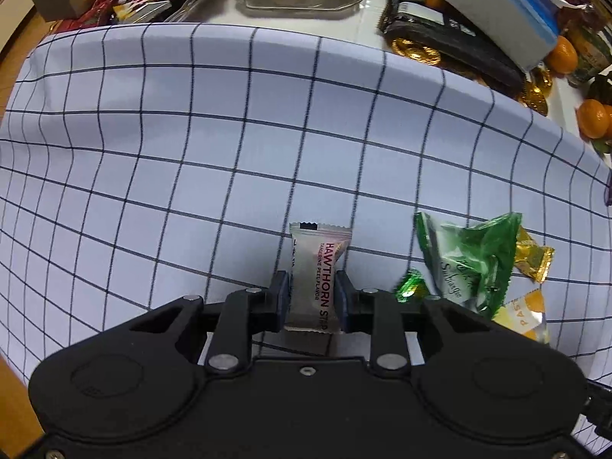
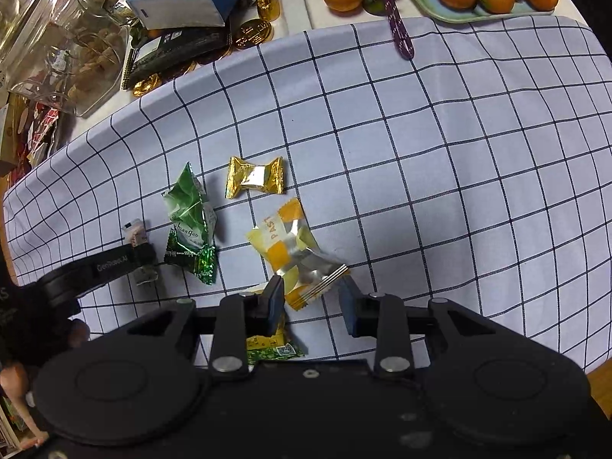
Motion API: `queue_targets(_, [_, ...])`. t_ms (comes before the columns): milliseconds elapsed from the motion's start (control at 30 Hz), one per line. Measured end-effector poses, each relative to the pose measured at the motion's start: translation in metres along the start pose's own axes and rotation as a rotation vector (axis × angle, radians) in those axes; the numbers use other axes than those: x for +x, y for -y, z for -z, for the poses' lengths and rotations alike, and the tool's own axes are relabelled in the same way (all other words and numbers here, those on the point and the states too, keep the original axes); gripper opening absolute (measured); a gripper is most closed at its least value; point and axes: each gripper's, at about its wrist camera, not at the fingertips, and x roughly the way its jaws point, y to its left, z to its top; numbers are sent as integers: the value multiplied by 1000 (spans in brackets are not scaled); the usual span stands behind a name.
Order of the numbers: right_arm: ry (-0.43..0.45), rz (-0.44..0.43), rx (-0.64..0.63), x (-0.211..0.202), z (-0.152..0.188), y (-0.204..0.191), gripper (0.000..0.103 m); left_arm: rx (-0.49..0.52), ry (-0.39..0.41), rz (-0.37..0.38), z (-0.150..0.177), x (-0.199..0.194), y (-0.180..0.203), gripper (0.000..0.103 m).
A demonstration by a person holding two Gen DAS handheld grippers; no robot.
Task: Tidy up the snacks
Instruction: 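Grasp the white Hawthorn strip with the left tool while the right grasps the yellow packet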
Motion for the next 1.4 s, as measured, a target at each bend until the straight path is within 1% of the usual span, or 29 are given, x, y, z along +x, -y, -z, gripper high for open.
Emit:
queue_targets(133, [-37,2,-29,11,4,-7,34,-20,-18,-10,-2,3,-10,39])
queue_targets(300, [-24,22,-31,15,4,-12,34,-1,-41,-38,2,4,-16,39])
queue_targets(433, [-27,20,-20,19,-1,-15,34,22,-42,-34,7,6,-18,39])
queue_targets(533, [-33,16,-24,24,-2,-20,34,17,-50,-22,9,6,-16,39])
queue_targets(600, [-22,8,-47,24,0,-27,34,10,-53,-10,9,5,-12,39])
queue_targets(700, [29,-5,-76,22,0,-39,34,-7,-57,4,10,5,-14,40])
queue_targets(733, [47,2,-87,21,-1,-43,34,-5,-55,7,10,5,-23,40])
queue_targets(833, [91,55,-117,22,-3,-51,34,2,-48,12,8,9,-27,40])
queue_targets(900, [76,71,-130,28,-2,-52,34,8,-46,11,6,10,-28,40])
queue_targets(967, [44,63,-141,33,-2,-51,34,8,-47,10,8,9,-28,40])
queue_targets(1100, [61,99,-141,29,-1,-49,34,6,-50,13,8,8,-25,40])
queue_targets(1167, [47,63,-115,21,2,-41,34,6,-51,13,7,10,-24,40])
queue_targets(1233, [2,4,-126,16,6,-36,34,5,-51,9,5,9,-21,40])
queue_targets(1300, [-28,-37,-126,13,12,-31,34,4,-52,5,4,10,-19,40])
queue_targets(1400, [-54,-35,-139,16,21,-32,34,2,-51,3,4,10,-16,39])
